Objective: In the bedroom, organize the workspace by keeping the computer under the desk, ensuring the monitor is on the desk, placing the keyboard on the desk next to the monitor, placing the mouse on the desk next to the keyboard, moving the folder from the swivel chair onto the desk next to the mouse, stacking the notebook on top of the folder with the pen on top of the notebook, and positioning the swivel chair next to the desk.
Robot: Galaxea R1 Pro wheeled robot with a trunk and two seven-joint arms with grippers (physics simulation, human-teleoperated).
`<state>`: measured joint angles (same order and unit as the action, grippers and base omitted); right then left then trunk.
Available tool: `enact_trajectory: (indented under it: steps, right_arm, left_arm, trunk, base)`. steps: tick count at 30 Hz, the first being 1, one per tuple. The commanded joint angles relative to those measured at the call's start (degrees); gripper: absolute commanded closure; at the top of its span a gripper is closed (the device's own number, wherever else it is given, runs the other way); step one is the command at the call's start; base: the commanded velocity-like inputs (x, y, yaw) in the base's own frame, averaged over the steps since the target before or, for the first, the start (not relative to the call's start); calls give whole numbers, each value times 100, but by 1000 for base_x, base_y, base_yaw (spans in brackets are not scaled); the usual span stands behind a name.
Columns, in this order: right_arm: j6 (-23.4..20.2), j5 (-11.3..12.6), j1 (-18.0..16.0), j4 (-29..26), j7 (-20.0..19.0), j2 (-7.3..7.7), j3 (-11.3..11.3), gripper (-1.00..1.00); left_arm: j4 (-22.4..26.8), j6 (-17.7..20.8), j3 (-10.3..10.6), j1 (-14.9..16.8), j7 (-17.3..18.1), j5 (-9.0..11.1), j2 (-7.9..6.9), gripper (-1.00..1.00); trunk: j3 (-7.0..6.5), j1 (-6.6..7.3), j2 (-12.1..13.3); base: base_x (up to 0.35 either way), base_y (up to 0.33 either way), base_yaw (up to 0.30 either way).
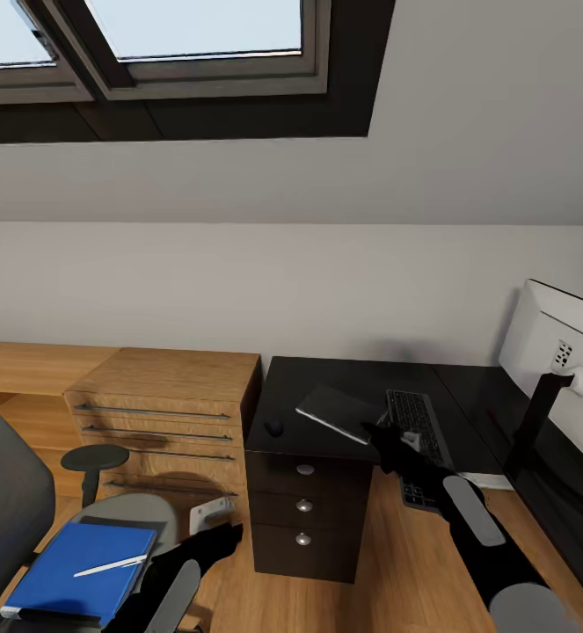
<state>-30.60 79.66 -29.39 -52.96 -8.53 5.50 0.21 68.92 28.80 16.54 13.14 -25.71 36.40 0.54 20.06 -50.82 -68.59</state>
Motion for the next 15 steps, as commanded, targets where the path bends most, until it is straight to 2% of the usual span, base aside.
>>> enact_trajectory:
  steps: [1, 3, 5, 7, 10, 13, 15]
  right_arm:
    - [112, -12, -5, 13, 27, -61, 8, 100]
    - [950, -289, -5, 153, 190, -392, 31, 100]
    - [1400, -402, -5, 243, 239, -550, 38, 100]
    - [2195, -535, -5, 429, 291, -833, 53, 100]
    - [2599, -580, -5, 568, 317, -1036, 59, 100]
    - [2970, -595, -11, 728, 504, -1384, 70, 100]
    - [3085, -586, -13, 757, 642, -1485, 73, 100]
  left_arm:
    - [83, 8, 8, 4, -55, 61, -3, -100]
    - [503, 16, 13, 4, -53, 61, -12, -100]
    - [688, 23, 14, 3, -71, 64, -13, -100]
    - [958, 38, 31, 0, -185, 67, -11, -100]
    - [1152, 54, 91, -1, -320, 68, -11, -100]
    - [1702, 90, 298, -3, -736, 94, -9, -100]
    - [1859, 105, 355, -2, -859, 108, -2, -100]
  trunk:
    - [7, 0, -5]
    - [7, 0, -5]
    - [7, 0, -5]
    - [7, 0, -5]
    - [7, 0, -5]
    - [7, 0, -5]
    - [7, 0, -5]
  base:
    - [0, 0, 0]
    - [0, 0, 0]
    - [0, 0, 0]
    - [0, 0, 0]
    - [0, 0, 0]
    - [0, 0, 0]
    - [0, 0, 0]
